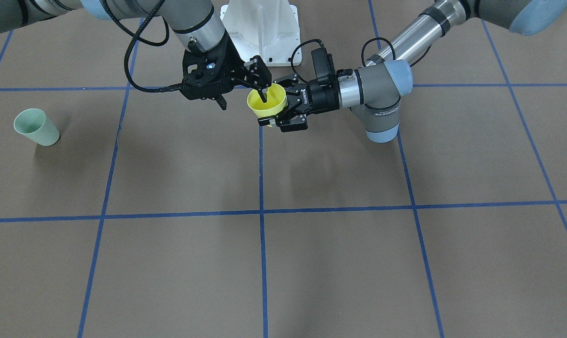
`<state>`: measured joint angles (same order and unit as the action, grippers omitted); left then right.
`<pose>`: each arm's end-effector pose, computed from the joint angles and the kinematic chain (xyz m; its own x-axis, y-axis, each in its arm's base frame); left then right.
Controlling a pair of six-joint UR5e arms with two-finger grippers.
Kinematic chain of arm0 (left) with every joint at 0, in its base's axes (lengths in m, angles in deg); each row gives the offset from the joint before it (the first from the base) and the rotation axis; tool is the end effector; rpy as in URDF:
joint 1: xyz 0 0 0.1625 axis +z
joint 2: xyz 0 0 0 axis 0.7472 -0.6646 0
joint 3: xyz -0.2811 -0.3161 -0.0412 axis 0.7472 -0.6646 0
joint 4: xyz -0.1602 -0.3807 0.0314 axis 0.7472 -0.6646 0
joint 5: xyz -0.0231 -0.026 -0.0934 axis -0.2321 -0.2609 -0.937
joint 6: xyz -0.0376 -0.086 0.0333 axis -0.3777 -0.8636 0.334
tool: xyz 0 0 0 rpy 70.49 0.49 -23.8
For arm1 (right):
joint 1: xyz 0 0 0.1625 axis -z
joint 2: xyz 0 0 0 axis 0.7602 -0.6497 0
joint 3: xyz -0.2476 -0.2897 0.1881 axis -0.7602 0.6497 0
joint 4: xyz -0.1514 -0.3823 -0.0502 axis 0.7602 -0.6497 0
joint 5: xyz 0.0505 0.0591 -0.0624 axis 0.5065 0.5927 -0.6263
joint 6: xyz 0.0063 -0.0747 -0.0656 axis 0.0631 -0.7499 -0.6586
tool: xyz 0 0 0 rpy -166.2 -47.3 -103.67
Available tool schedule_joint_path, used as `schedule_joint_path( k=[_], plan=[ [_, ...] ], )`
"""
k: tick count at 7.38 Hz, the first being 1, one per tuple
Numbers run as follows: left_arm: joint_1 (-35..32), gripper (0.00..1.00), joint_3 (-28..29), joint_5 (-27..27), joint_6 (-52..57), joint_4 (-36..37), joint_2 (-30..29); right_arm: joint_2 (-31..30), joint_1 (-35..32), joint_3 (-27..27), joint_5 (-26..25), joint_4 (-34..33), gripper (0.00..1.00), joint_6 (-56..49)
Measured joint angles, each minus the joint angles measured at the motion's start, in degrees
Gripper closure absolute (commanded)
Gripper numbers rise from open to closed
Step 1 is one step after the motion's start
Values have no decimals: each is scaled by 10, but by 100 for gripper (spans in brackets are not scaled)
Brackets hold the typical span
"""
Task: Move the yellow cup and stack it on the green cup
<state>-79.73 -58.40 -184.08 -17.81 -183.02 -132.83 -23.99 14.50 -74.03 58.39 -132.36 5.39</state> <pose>0.5079 -0.4241 0.2590 0.1268 0.9916 0.0271 0.5242 -0.0901 0.8468 -0.4494 -0.4238 0.1198 0.4637 0.0246 0.8857 -0.0836 0.9964 0.0161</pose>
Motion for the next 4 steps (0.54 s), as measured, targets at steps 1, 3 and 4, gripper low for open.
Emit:
schedule_joint_path(
  k=[1, 3, 4],
  plan=[
    [0, 78, 0, 0, 0, 0, 0, -2, 4, 1, 0, -6, 0, -13],
    [0, 75, 0, 0, 0, -1, 0, -3, 13, 4, -2, -12, 1, -21],
    [1, 75, 0, -1, 0, -3, -1, -2, 18, 6, -5, -12, 4, -22]
  ],
)
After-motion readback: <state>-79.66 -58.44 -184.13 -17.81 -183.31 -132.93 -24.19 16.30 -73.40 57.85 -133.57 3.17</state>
